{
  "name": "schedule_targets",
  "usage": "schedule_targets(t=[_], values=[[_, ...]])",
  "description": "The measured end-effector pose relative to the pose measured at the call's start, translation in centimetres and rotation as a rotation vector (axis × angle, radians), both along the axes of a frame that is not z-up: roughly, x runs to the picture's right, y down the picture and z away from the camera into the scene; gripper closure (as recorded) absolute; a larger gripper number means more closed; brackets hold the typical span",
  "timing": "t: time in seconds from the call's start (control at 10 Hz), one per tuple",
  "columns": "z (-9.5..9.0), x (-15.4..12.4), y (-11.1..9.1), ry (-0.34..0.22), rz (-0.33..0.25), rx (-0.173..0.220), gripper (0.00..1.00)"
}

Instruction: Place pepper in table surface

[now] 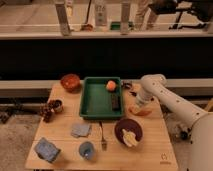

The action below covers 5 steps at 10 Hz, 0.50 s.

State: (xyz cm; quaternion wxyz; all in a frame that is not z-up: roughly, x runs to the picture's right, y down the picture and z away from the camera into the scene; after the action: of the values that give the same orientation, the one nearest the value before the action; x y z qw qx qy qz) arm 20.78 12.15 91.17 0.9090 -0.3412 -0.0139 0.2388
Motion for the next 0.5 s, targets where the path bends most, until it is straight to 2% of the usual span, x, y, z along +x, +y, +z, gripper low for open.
schedule_targets(t=[0.5], values=[[-0.61,-0.39,-0.81,-0.004,0.007,0.006,0.20]])
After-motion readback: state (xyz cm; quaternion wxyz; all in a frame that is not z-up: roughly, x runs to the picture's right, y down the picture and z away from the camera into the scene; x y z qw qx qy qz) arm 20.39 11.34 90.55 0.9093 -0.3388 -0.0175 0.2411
